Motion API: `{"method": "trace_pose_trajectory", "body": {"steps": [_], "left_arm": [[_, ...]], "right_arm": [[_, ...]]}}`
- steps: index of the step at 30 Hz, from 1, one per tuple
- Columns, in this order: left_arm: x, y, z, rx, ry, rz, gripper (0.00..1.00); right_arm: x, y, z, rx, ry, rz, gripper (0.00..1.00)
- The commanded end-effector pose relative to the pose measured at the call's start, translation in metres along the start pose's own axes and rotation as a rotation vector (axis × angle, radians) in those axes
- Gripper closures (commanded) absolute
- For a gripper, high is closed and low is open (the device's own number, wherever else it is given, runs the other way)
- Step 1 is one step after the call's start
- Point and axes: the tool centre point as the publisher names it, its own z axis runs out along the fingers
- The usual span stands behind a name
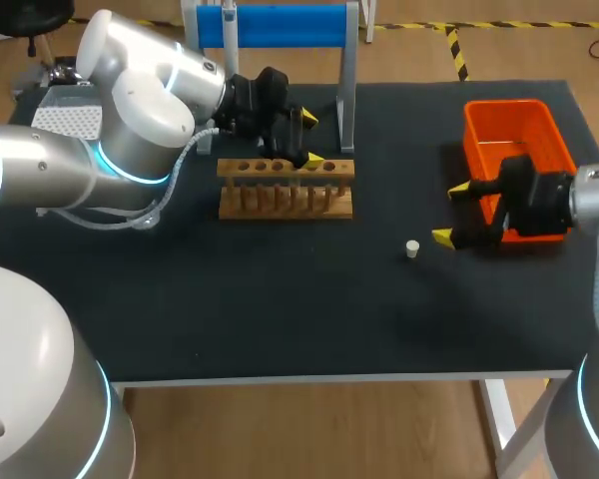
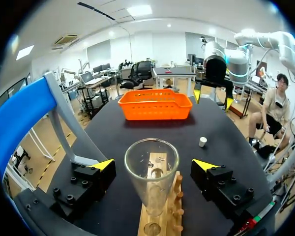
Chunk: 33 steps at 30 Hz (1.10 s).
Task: Invert the test tube, pick up the pipette, mount the tip to pipette, aspirate from beaker and dispense into the tube, eject the tip, return the pipette, and cap with the stopper.
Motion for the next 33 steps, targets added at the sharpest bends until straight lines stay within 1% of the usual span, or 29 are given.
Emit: {"method": "trace_pose_trajectory", "body": {"steps": [1,5,13,29,30,31,33], "left_arm": [[-0.001,0.0,0.0,-0.001,0.003,0.0,0.0],[-0.001,0.0,0.0,-0.001,0.003,0.0,0.0],[-0.001,0.0,0.0,-0.001,0.003,0.0,0.0],[-0.001,0.0,0.0,-0.001,0.003,0.0,0.0],[-0.001,0.0,0.0,-0.001,0.003,0.0,0.0],[-0.001,0.0,0.0,-0.001,0.003,0.0,0.0],[-0.001,0.0,0.0,-0.001,0.003,0.0,0.0]], "right_arm": [[0.007,-0.012,0.017,0.015,-0.042,-0.007,0.0],[0.009,-0.023,0.027,0.037,-0.047,-0.001,0.0],[0.012,-0.038,0.043,0.073,-0.044,0.018,0.0],[0.015,-0.044,0.059,0.127,-0.073,0.054,0.0],[0.015,-0.045,0.06,0.129,-0.074,0.059,0.06],[0.015,-0.045,0.061,0.131,-0.073,0.063,0.09],[0.014,-0.047,0.062,0.138,-0.077,0.067,0.12]]}}
